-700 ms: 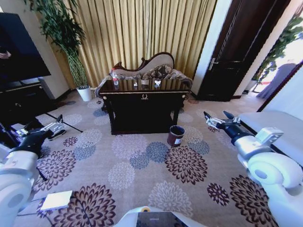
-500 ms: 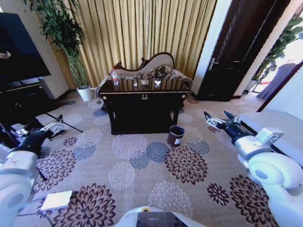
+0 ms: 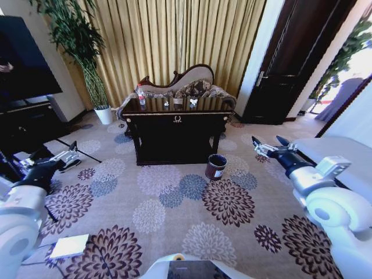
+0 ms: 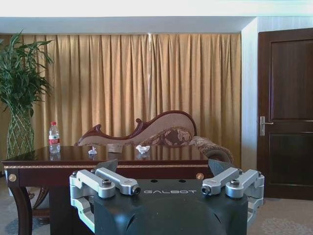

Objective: Move to the front of the table and place the trash on the table into the trash bin.

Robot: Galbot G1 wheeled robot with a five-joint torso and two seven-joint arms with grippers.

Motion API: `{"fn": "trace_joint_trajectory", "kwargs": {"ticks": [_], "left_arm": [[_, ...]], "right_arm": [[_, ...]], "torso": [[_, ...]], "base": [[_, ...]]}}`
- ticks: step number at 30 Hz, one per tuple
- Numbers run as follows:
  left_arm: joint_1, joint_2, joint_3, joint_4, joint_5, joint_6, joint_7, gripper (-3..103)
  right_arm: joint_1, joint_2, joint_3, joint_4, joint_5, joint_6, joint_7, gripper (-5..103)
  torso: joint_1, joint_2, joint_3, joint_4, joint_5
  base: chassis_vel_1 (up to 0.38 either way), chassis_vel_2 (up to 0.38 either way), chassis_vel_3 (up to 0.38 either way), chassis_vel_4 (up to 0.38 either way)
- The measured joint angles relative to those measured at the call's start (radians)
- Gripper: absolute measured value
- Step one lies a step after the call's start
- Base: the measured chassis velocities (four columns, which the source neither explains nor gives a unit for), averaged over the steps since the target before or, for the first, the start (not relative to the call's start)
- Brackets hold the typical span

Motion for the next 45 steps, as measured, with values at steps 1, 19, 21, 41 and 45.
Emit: {"fn": "trace_joint_trajectory", "kwargs": {"ticks": [1, 19, 21, 41, 45], "left_arm": [[0.001, 0.000, -0.001, 0.000, 0.000, 0.000, 0.000, 100], [0.004, 0.001, -0.004, 0.000, 0.002, -0.002, 0.000, 100], [0.003, 0.001, -0.004, 0.000, 0.002, -0.003, 0.000, 100], [0.007, 0.005, -0.011, 0.000, 0.002, -0.005, 0.000, 100], [0.008, 0.004, -0.012, 0.000, 0.002, -0.005, 0.000, 100]], "right_arm": [[0.000, 0.000, 0.000, 0.000, 0.000, 0.000, 0.000, 100], [0.005, 0.001, 0.000, -0.005, 0.009, 0.000, -0.006, 100], [0.007, 0.000, -0.001, -0.007, 0.009, 0.001, -0.006, 100], [0.010, -0.007, 0.005, -0.008, 0.012, 0.003, -0.007, 100], [0.009, -0.008, 0.011, -0.007, 0.015, 0.003, -0.007, 100]], "torso": [[0.000, 0.000, 0.000, 0.0000, 0.0000], [0.000, 0.000, 0.000, -0.0001, 0.0000], [0.000, 0.000, 0.000, 0.0000, 0.0000], [0.001, 0.000, 0.000, 0.0002, 0.0006], [0.000, 0.000, 0.000, -0.0002, 0.0000]], "base": [[0.000, 0.000, 0.000, 0.000], [0.000, 0.000, 0.000, 0.000], [-0.077, 0.051, 0.049, -0.075], [-0.153, 0.162, 0.150, -0.159], [-0.137, 0.088, 0.123, -0.106]]}}
